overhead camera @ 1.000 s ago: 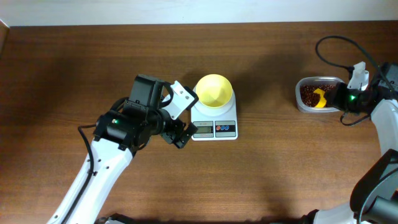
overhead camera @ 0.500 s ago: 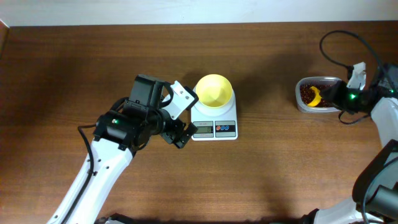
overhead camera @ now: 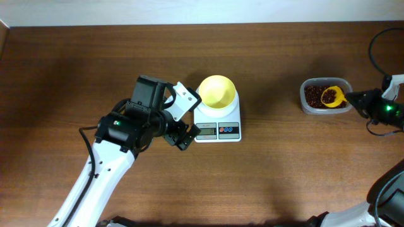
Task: Scoop item into bowl and weigh 50g on scale
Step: 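Dip the yellow scoop into the red beans with the right gripper, then carry the filled scoop over the yellow bowl with the right gripper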
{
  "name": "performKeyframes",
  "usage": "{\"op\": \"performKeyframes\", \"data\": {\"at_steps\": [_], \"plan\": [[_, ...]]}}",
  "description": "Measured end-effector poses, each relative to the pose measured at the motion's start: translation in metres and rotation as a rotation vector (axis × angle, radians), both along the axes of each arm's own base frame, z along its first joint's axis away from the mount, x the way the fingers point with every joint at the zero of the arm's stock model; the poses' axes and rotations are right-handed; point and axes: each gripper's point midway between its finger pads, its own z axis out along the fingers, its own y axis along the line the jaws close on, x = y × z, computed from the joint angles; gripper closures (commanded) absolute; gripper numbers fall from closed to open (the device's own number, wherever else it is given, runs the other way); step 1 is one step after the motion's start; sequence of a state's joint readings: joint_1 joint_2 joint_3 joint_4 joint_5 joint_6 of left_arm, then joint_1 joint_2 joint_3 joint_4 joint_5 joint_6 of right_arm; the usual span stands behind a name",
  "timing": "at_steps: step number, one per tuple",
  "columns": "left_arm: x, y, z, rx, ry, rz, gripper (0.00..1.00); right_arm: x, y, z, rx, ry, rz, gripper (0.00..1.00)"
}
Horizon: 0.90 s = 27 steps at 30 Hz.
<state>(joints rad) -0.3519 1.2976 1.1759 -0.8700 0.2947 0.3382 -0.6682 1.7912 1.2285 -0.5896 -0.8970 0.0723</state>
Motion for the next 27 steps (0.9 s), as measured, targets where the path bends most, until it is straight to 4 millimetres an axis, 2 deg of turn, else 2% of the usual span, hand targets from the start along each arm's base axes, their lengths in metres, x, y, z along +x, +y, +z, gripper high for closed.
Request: {"op": "performKeyframes", "data": {"at_steps": [14,19,25,27], "plan": [[0.0,0.0,0.0,0.0,0.0,0.0,0.01,-0.015,-0.016,0.047,0.289,-0.165,-0.032,0.96],[0.0,0.0,0.0,0.0,0.0,0.0,0.01,-0.017,-0.008,0.065,0.395,-0.219,0.005,0.96],[0.0,0.0,0.0,0.0,0.0,0.0,0.02,-0.019,-0.002,0.074,0.454,-0.238,0.03,0.96],[0.0,0.0,0.0,0.0,0.0,0.0,0.02,-0.016,0.006,0.075,0.462,-0.237,0.053,0.96]]}}
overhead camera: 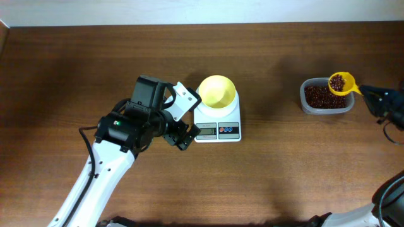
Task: Scoop item into bowl and weigh 50g on scale
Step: 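Carry the filled scoop over the yellow bowl with the right gripper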
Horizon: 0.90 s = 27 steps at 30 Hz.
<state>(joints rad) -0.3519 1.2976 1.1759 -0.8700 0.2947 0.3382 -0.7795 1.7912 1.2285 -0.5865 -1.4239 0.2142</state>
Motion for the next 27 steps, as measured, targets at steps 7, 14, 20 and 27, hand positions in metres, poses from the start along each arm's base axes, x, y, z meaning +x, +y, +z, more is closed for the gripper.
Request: {"op": "performKeyframes", "data": {"at_steps": [7,14,20,27], "plan": [[0.0,0.0,0.0,0.0,0.0,0.0,0.01,0.017,0.067,0.001,0.008,0.003,0.174,0.96],[0.0,0.0,0.0,0.0,0.0,0.0,0.01,0.024,0.127,-0.003,-0.009,0.018,0.319,0.96],[0.0,0.0,0.0,0.0,0.0,0.0,0.01,0.04,0.17,-0.002,-0.068,-0.008,0.401,0.96],[0.0,0.0,0.0,0.0,0.0,0.0,0.01,0.052,0.21,0.002,-0.074,0.008,0.445,0.96]]}}
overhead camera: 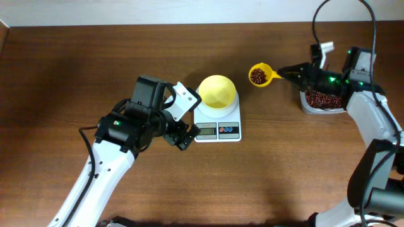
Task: Scoop item into bowl and weigh 50g on scale
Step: 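Carry the filled scoop over the yellow bowl with the right gripper, then tilt the scoop to pour beans into the yellow bowl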
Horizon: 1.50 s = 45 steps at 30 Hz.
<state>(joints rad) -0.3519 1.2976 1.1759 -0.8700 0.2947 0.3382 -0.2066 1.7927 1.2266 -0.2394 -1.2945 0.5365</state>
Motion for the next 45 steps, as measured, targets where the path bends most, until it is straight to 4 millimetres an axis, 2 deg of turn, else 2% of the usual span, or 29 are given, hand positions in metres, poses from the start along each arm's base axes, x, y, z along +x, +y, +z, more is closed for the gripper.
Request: {"op": "performKeyframes", "data": {"at_steps": [13,16,20,30,45], "plan": [[0.0,0.0,0.0,0.0,0.0,0.0,0.01,-0.001,0.079,-0.006,-0.06,0.036,0.078,0.96],[0.0,0.0,0.0,0.0,0.0,0.0,0.01,0.0,0.091,-0.012,-0.098,0.04,0.068,0.96],[0.0,0.0,0.0,0.0,0.0,0.0,0.01,0.006,0.092,-0.019,-0.155,0.011,0.038,0.96],[0.0,0.0,0.0,0.0,0.0,0.0,0.01,0.004,0.112,-0.026,-0.322,-0.289,0.136,0.96],[0.0,0.0,0.0,0.0,0.0,0.0,0.01,0.005,0.112,-0.028,-0.575,-0.897,0.328,0.96]]}}
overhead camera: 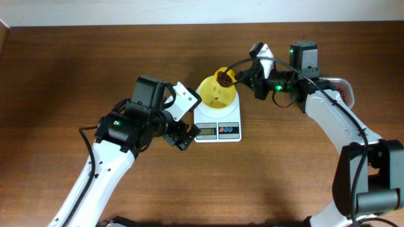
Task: Scoop item into bowl and weigh 50g on scale
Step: 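Tilt the scoop to pour beans into the yellow bowl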
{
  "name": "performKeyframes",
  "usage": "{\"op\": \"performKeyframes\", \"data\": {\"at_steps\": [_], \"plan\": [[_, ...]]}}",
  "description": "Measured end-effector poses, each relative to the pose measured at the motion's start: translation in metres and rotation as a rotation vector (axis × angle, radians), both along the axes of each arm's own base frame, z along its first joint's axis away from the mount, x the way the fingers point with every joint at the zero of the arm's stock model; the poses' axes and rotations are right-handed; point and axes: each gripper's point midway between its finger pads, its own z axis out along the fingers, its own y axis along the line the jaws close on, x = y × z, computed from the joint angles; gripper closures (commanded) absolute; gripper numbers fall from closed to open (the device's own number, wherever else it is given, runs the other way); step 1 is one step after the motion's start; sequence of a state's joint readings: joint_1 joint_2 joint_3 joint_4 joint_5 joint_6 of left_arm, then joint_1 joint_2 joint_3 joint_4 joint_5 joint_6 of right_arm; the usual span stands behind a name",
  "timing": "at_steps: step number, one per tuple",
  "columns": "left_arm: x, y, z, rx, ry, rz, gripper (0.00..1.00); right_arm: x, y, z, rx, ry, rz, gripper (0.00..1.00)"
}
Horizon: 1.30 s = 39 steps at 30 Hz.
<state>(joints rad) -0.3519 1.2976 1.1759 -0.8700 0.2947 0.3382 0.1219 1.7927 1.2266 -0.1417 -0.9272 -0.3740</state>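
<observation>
A yellow bowl (215, 93) stands on a white scale (218, 122) at the table's middle. My right gripper (245, 76) is shut on the handle of a yellow scoop (225, 77) holding dark brown beans; the scoop hangs over the bowl's right rim. A clear tub of beans (343, 90) at the right is mostly hidden behind the right arm. My left gripper (184, 137) hangs just left of the scale's front, its jaws seemingly a little apart with nothing between them.
The left arm (107, 164) stretches from the bottom left toward the scale. The right arm (334, 123) comes in from the bottom right and bends over the tub. Cables loop above the right wrist.
My right gripper has carried the scoop of beans leftward, from midway between the tub and the scale to over the bowl's right rim. The left arm has not moved.
At first the scoop lay in the bean tub with my right gripper on its handle. Then it was lifted, full, above the tub's edge. After that it hung between the tub and the scale, and now it is over the bowl. The left arm stayed beside the scale throughout.
</observation>
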Motion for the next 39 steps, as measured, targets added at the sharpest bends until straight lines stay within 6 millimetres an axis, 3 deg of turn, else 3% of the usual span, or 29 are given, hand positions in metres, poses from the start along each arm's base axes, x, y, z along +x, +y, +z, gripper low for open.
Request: {"op": "performKeyframes", "data": {"at_steps": [7,23,34,39], "plan": [[0.0,0.0,0.0,0.0,0.0,0.0,0.01,-0.014,0.028,-0.001,-0.085,-0.213,0.163,0.96],[0.0,0.0,0.0,0.0,0.0,0.0,0.01,-0.022,0.027,-0.009,-0.193,-0.429,0.299,0.96],[0.0,0.0,0.0,0.0,0.0,0.0,0.01,-0.021,0.028,-0.008,-0.198,-0.451,0.304,0.96],[0.0,0.0,0.0,0.0,0.0,0.0,0.02,-0.013,0.029,0.001,-0.121,-0.324,0.207,0.96]]}}
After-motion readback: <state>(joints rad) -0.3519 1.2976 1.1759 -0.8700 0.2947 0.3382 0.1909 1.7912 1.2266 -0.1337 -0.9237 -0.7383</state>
